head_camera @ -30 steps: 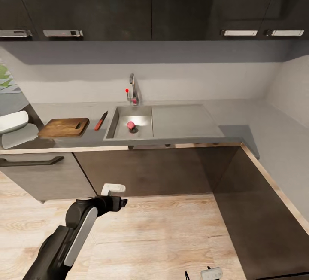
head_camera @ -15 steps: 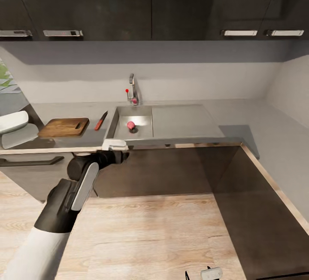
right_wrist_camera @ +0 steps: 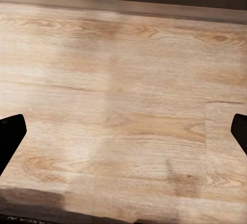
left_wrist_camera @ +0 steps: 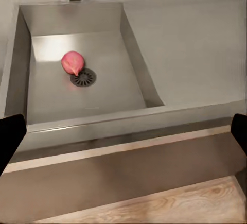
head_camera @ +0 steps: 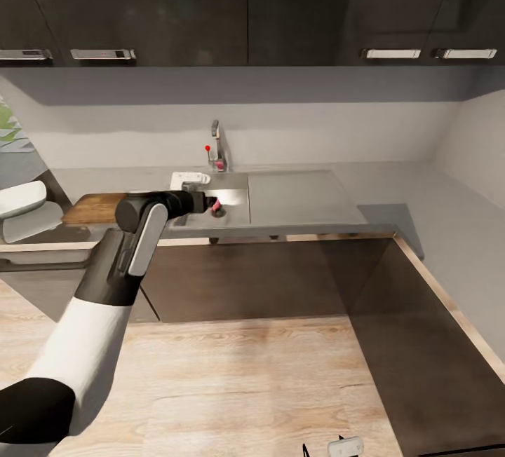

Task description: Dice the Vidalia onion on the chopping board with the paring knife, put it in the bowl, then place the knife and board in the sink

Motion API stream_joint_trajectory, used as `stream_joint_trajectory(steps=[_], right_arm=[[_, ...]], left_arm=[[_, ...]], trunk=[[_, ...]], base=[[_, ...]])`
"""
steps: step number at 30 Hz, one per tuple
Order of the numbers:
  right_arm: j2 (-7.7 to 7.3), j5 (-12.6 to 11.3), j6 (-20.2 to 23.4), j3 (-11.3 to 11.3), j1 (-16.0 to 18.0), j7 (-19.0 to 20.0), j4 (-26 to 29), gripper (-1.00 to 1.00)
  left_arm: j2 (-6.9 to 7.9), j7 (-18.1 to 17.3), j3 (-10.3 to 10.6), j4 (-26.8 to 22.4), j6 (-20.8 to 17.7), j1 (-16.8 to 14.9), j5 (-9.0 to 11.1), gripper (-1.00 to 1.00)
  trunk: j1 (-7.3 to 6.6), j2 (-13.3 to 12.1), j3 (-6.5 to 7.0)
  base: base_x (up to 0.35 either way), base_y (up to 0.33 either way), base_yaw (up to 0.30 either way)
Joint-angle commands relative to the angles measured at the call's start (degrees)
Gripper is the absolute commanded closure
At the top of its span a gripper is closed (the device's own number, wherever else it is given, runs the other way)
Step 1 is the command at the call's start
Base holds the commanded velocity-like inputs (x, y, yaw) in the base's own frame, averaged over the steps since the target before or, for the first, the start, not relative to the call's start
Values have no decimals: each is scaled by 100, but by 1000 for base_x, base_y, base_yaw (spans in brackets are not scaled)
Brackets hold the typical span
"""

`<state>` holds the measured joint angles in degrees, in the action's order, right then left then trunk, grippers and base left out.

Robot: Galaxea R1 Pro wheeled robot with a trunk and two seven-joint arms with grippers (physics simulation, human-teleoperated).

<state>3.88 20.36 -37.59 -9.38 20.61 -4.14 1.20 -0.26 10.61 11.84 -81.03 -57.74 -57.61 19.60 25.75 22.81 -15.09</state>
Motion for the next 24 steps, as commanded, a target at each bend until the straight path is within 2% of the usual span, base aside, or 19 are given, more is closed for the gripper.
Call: stream_joint_trajectory(steps=[1,5,10,13,16,19,24], right_arm=[[4,63,-14,-28,5,-43,-6,-100],[6,64,-12,-28,5,-43,-6,-100],[7,64,-12,-28,5,-43,-6,-100],[7,63,-12,-27,5,-43,-6,-100],[7,64,-12,-28,5,-43,-6,-100],[7,62,-12,-28,5,-43,-6,-100],[7,64,-12,-28,5,-43,-6,-100]], left_arm=[[-69,67,3,154,-16,-54,52,-100],[-211,155,3,724,-3,-115,46,-100],[-255,203,10,1431,12,-133,39,-100],[-259,202,11,1599,22,-135,37,-100],[-248,192,11,1662,30,-136,36,-100],[-170,170,11,1601,33,-137,36,-100],[-51,161,11,1266,23,-137,41,-100]], trunk=[[3,11,-11],[3,11,-11],[3,11,-11],[3,11,-11],[3,11,-11],[3,11,-11],[3,11,-11]], base=[[0,0,0],[0,0,0],[0,0,0],[0,0,0],[0,0,0],[0,0,0],[0,0,0]])
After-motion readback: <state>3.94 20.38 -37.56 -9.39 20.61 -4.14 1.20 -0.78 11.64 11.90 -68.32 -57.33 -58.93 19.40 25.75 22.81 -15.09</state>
